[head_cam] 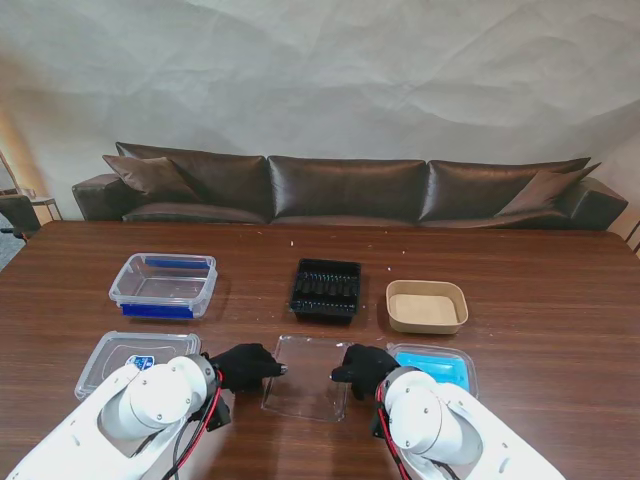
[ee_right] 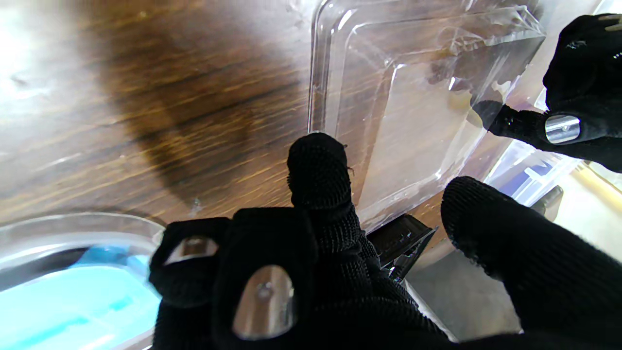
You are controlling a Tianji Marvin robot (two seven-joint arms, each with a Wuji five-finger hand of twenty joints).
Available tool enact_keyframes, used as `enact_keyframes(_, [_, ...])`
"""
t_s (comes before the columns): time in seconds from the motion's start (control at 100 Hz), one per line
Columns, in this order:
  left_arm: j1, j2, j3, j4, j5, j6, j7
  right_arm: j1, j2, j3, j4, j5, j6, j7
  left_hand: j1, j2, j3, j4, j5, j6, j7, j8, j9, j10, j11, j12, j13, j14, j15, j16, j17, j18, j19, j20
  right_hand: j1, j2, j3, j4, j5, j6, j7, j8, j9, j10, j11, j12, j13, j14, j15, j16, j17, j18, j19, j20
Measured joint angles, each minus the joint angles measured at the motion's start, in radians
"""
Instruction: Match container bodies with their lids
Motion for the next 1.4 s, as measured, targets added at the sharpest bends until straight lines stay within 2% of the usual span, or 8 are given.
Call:
enact_keyframes(0.21, [0.033, -0.001, -0.02, -0.026, 0.006, -0.02, 0.015, -0.031, -0.006, 0.025, -0.014, 0.025, -0.015, -0.016, 0.0, 0.0, 0.0, 0.0, 0.028, 0.013, 0.026, 0.02, 0.0, 0.001, 0.0, 0.0, -0.001, 0.0, 0.0, 0.0, -0.008, 0.003, 0.0, -0.001, 0.0, 0.0, 0.0, 0.0, 0.0, 0.0, -0.014, -0.001, 0.0, 0.0, 0.0, 0.0, 0.0, 0.0, 0.0, 0.0, 0.0, 0.0, 0.0, 0.0])
enact_keyframes(0.4, [0.038, -0.002, -0.024, -0.031, 0.012, -0.017, 0.016, -0.028, -0.005, 0.017, -0.014, 0.009, -0.009, -0.012, 0.0, 0.0, 0.0, 0.0, 0.032, 0.013, 0.03, 0.021, 0.0, 0.002, 0.0, 0.001, -0.001, 0.0, 0.0, 0.0, -0.008, 0.004, 0.0, -0.001, 0.0, 0.0, 0.0, 0.0, 0.0, -0.006, -0.021, -0.001, 0.0, 0.0, 0.0, 0.0, 0.0, 0.0, 0.0, 0.0, 0.0, 0.0, 0.0, 0.0])
enact_keyframes(0.77, [-0.017, -0.001, 0.017, 0.008, 0.004, 0.011, 0.003, 0.023, 0.003, -0.027, 0.005, -0.031, 0.035, 0.02, 0.0, 0.0, 0.0, 0.0, 0.04, 0.027, 0.058, 0.029, 0.0, 0.002, 0.0, 0.001, -0.001, 0.001, 0.0, 0.0, -0.009, 0.005, 0.0, -0.001, 0.0, 0.0, -0.039, 0.0, -0.003, -0.061, -0.007, -0.001, -0.001, 0.0, 0.0, 0.0, 0.0, 0.0, 0.0, -0.001, -0.001, 0.0, 0.0, 0.0])
enact_keyframes(0.97, [-0.04, -0.002, 0.035, 0.03, -0.03, 0.013, 0.017, 0.047, 0.005, -0.04, 0.02, -0.021, 0.043, 0.028, 0.0, 0.0, 0.0, 0.0, 0.041, 0.072, 0.071, 0.03, 0.008, 0.003, -0.002, 0.001, -0.001, 0.001, 0.0, 0.0, -0.009, 0.006, 0.0, -0.001, 0.0, 0.012, -0.045, 0.0, -0.018, -0.062, 0.025, 0.003, -0.002, 0.0, 0.0, 0.0, -0.001, 0.0, 0.0, -0.001, -0.001, 0.0, 0.0, 0.0])
enact_keyframes(1.08, [-0.043, -0.006, 0.038, 0.037, -0.048, 0.006, 0.029, 0.045, 0.001, -0.031, 0.026, 0.026, 0.03, 0.013, 0.0, 0.0, 0.0, 0.0, 0.042, 0.106, 0.079, 0.047, 0.014, 0.005, -0.003, 0.001, -0.001, 0.003, 0.0, 0.0, -0.009, 0.009, 0.0, -0.001, 0.0, 0.012, -0.045, 0.0, -0.018, -0.008, 0.026, 0.003, -0.002, 0.0, 0.0, 0.0, -0.001, 0.0, 0.0, -0.001, -0.002, 0.0, 0.0, 0.0])
enact_keyframes(1.17, [-0.035, -0.01, 0.034, 0.037, -0.056, -0.005, 0.04, 0.033, -0.006, -0.01, 0.035, 0.065, -0.012, 0.0, 0.0, 0.0, 0.0, 0.0, 0.042, 0.118, 0.079, 0.047, 0.02, 0.006, -0.007, 0.001, -0.001, 0.004, 0.0, 0.0, -0.009, 0.012, 0.0, -0.001, 0.0, 0.012, -0.045, 0.0, -0.016, 0.062, 0.026, 0.003, -0.002, 0.0, 0.0, 0.0, -0.001, 0.0, 0.0, -0.001, -0.002, 0.0, 0.0, 0.0])
enact_keyframes(1.4, [0.028, -0.017, -0.012, 0.004, -0.051, -0.044, 0.067, -0.015, -0.022, 0.03, 0.029, 0.119, -0.049, -0.046, 0.0, 0.0, 0.0, 0.0, 0.041, 0.118, 0.058, 0.033, 0.02, 0.006, -0.007, 0.001, -0.001, 0.005, 0.0, 0.0, -0.009, 0.013, 0.0, -0.001, 0.0, 0.012, -0.045, 0.0, -0.019, 0.068, -0.001, 0.0, -0.002, 0.0, 0.0, 0.0, -0.001, 0.0, -0.001, -0.001, -0.002, 0.0, 0.0, -0.001])
